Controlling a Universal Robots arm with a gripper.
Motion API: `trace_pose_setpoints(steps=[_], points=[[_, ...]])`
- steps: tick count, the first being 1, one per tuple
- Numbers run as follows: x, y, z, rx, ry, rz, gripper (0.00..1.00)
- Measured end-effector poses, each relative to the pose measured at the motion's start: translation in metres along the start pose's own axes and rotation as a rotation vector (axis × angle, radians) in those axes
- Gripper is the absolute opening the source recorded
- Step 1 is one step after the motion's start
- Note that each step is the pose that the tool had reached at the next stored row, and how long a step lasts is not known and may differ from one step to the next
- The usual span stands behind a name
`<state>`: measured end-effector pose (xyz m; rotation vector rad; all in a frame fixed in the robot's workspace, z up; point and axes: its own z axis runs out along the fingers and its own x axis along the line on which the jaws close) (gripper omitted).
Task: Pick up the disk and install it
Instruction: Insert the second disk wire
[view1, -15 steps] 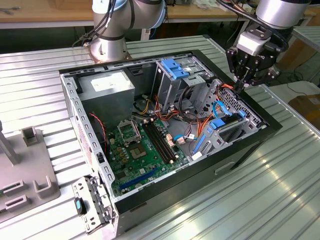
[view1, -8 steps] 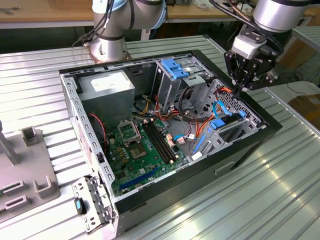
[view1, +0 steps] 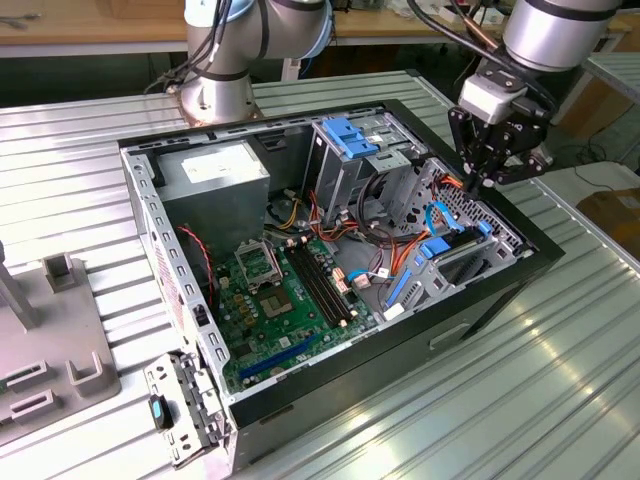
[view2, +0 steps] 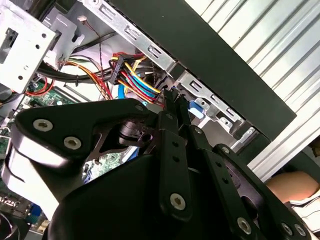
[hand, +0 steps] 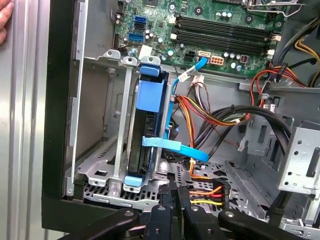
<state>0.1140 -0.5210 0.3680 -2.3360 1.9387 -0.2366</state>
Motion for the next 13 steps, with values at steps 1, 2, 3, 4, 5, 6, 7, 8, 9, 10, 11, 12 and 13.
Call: trace_pose_setpoints(steps=[1,2,3,4,5,6,7,8,9,10,11,12,13], points=[[0.0023,0.0010,0.0013,0.0073,0.0000,0.000,0.16],[0.0046,0.0026,0.0017,0.0120,0.0010,0.000,0.16],[0.0066,0.0043,0.0018,0.0163,0.0019,0.001,0.16],[0.0093,0.0072,0.0018,0.0224,0.0024,0.001,0.16],[0.0115,0.0099,0.0016,0.0272,0.0019,0.001,0.16],[0.0132,0.0127,0.0014,0.0315,0.0017,0.001,0.16],[0.0142,0.0145,0.0012,0.0344,0.0017,0.002,0.16],[0.0159,0.0173,0.0010,0.0406,0.0015,0.002,0.16],[0.0170,0.0194,0.0010,0.0474,0.0008,0.003,0.16],[0.0177,0.0208,0.0010,0.0521,0.0002,0.003,0.16],[0.0187,0.0230,0.0010,0.0598,-0.0010,0.004,0.16],[0.0194,0.0245,0.0010,0.0648,-0.0017,0.004,0.16],[0.0201,0.0291,0.0008,0.0752,-0.0032,0.005,0.16]])
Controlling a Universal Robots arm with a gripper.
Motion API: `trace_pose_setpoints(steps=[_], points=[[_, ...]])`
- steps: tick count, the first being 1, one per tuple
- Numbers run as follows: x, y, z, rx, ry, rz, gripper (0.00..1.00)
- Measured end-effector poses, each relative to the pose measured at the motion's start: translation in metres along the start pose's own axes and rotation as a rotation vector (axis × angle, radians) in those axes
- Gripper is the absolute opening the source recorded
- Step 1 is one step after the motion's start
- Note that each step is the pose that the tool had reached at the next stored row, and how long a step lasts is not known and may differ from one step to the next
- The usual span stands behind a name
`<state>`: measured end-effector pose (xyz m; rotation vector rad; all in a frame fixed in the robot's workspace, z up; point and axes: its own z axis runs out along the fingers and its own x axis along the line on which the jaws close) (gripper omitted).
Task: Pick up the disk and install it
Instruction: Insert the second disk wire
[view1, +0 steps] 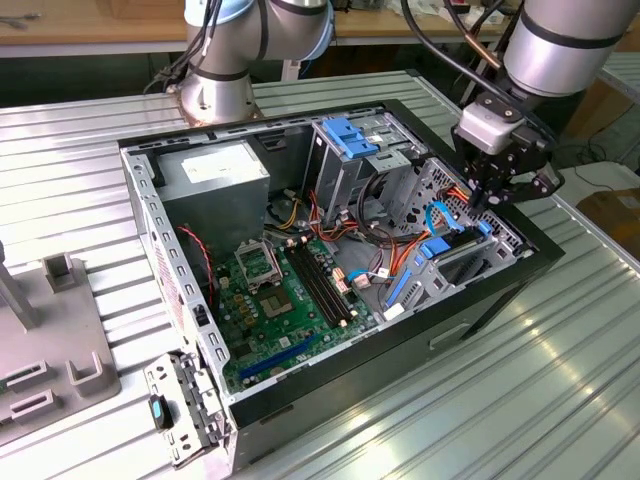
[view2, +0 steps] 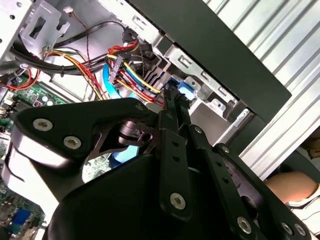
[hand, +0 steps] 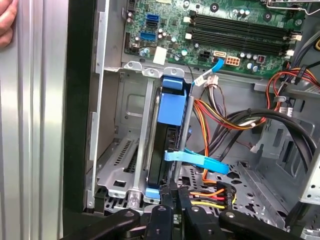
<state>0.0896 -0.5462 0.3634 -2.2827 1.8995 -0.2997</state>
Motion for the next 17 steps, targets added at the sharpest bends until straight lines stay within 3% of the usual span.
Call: trace_pose_setpoints(steps=[2,7,12,17], points=[[0.0002,0.0061,-0.0009,0.0120,-0.0020,0.001,0.16],[0.0020,0.0092,0.0037,0.0322,-0.0007,0.004,0.16],[0.0020,0.0099,0.0049,0.0327,0.0003,0.010,0.16],[0.0017,0.0117,0.0073,0.0285,0.0204,0.081,0.16]])
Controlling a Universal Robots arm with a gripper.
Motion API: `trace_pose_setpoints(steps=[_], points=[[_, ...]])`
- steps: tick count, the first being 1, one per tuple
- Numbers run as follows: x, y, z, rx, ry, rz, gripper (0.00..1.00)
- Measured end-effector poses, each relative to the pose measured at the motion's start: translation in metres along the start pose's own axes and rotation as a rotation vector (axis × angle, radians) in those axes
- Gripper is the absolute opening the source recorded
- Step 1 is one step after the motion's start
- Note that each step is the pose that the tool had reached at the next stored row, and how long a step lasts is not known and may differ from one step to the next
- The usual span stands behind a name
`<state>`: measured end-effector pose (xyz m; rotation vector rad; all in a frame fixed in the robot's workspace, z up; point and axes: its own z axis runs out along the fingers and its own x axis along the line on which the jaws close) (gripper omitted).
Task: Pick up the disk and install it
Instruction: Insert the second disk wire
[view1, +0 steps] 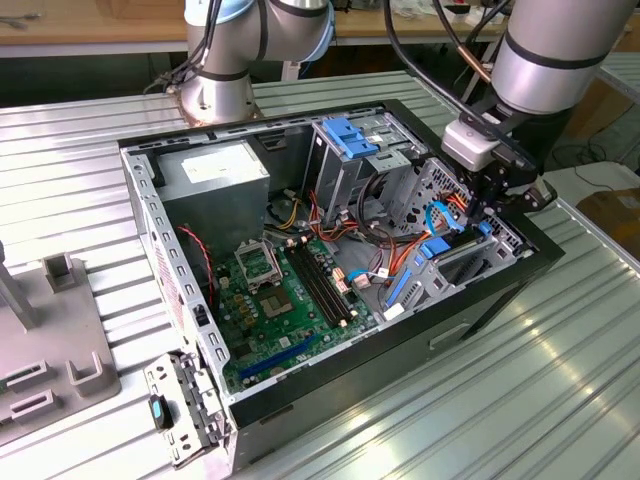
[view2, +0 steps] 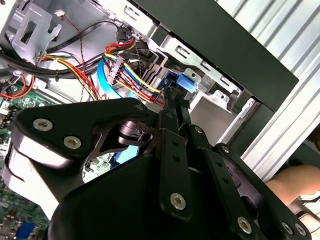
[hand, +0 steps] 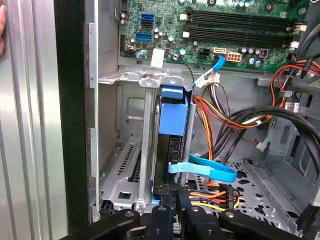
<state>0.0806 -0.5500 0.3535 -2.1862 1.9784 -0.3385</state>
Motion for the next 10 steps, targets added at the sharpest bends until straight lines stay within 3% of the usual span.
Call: trace_pose_setpoints(steps=[1,5,7,10], points=[[0.0000,0.0002,0.0004,-0.0011,0.0059,0.020,0.16],[0.0000,0.0003,0.0005,-0.0013,0.0072,0.025,0.16],[-0.0002,0.0018,0.0004,-0.0027,0.0147,0.050,0.16],[-0.0033,0.0036,0.0012,-0.0030,0.0154,0.056,0.16]])
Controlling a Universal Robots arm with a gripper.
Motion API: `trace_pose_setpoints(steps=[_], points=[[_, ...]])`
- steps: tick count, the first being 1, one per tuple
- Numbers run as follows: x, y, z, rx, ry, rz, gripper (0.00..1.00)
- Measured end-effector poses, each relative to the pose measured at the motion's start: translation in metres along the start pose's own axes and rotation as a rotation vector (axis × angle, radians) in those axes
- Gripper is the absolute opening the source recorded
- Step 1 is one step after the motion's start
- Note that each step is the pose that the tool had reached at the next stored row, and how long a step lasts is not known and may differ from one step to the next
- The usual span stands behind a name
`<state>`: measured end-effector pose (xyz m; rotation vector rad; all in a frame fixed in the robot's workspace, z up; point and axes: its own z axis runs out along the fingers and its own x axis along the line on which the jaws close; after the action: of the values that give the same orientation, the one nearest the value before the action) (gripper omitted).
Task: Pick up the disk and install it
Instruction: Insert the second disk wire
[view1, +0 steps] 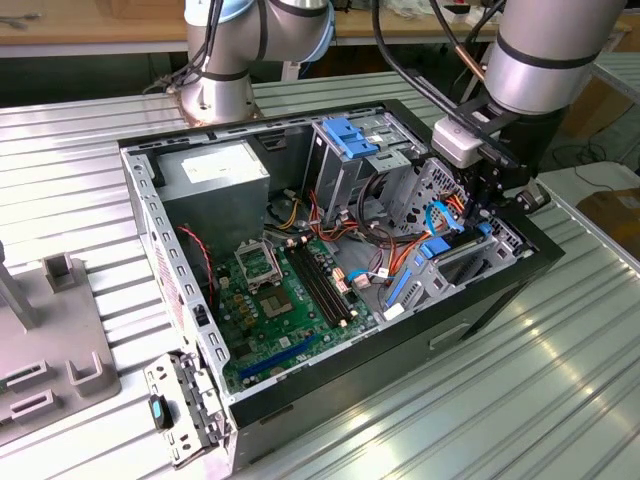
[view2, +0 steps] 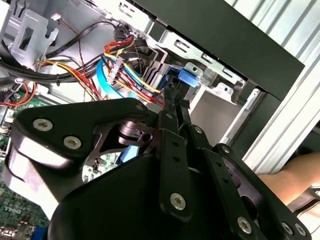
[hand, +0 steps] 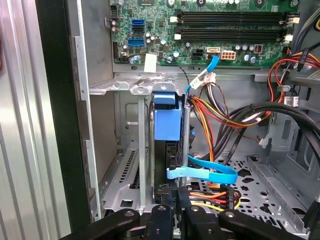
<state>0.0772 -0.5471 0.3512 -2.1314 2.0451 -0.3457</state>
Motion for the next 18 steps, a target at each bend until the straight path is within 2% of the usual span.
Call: trace_pose_setpoints(steps=[4,8,9,14,18], points=[[-0.0003,0.0017,0.0065,-0.0001,-0.0038,0.006,0.16],[-0.0003,0.0019,0.0069,0.0000,-0.0067,0.008,0.16],[-0.0003,0.0019,0.0071,0.0004,-0.0139,0.010,0.16],[0.0012,0.0001,0.0077,0.0002,-0.0128,0.010,0.16],[0.0052,0.0007,0.0078,0.0003,-0.0130,0.010,0.16]])
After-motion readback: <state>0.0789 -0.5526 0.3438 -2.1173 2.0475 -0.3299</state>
